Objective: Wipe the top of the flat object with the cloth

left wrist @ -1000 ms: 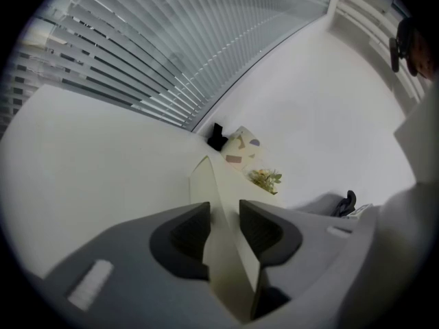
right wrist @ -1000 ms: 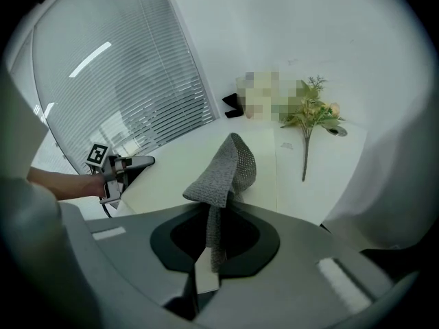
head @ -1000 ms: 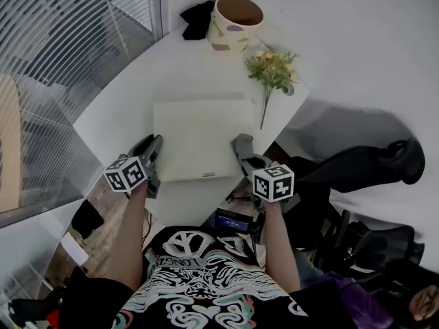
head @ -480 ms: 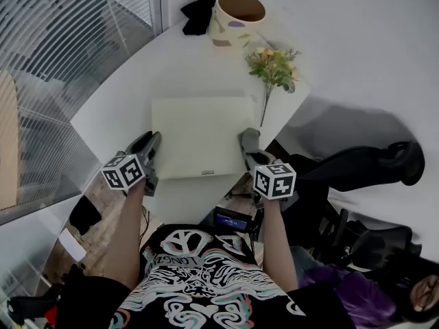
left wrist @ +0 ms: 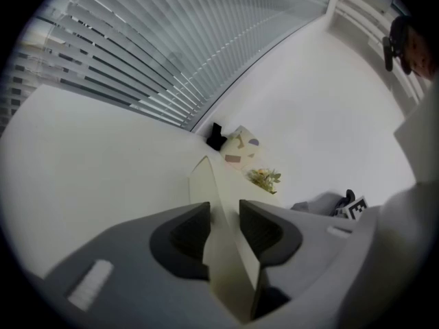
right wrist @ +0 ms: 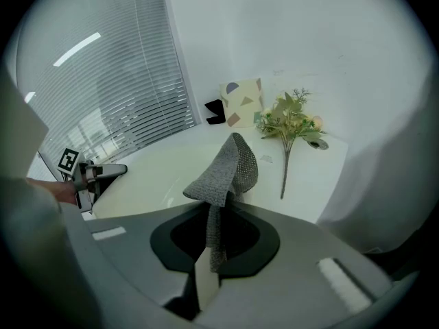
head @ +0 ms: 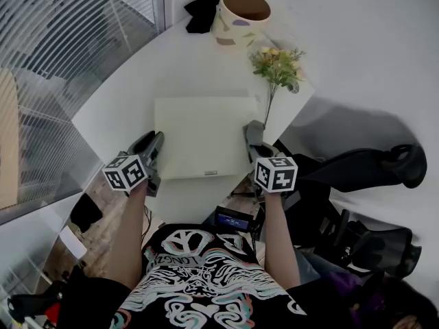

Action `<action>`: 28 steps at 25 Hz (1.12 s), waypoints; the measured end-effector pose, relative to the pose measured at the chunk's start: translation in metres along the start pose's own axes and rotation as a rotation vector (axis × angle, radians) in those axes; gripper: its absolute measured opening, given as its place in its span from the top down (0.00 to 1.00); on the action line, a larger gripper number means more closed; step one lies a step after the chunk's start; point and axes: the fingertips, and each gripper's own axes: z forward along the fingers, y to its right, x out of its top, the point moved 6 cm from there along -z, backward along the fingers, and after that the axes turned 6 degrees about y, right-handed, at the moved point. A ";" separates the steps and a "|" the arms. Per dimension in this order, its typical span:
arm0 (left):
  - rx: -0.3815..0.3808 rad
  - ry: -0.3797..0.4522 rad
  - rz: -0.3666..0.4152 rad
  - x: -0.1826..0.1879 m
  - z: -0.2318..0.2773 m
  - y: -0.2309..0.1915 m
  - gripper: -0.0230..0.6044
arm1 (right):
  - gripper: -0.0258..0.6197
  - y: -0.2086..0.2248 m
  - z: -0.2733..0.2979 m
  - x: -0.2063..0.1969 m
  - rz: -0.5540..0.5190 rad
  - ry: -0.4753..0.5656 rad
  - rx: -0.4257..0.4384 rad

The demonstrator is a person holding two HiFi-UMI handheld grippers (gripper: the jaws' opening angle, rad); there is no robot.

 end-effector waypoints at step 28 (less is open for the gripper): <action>0.019 0.019 -0.035 0.000 -0.003 0.000 0.67 | 0.94 -0.004 0.027 0.022 -0.017 0.002 -0.008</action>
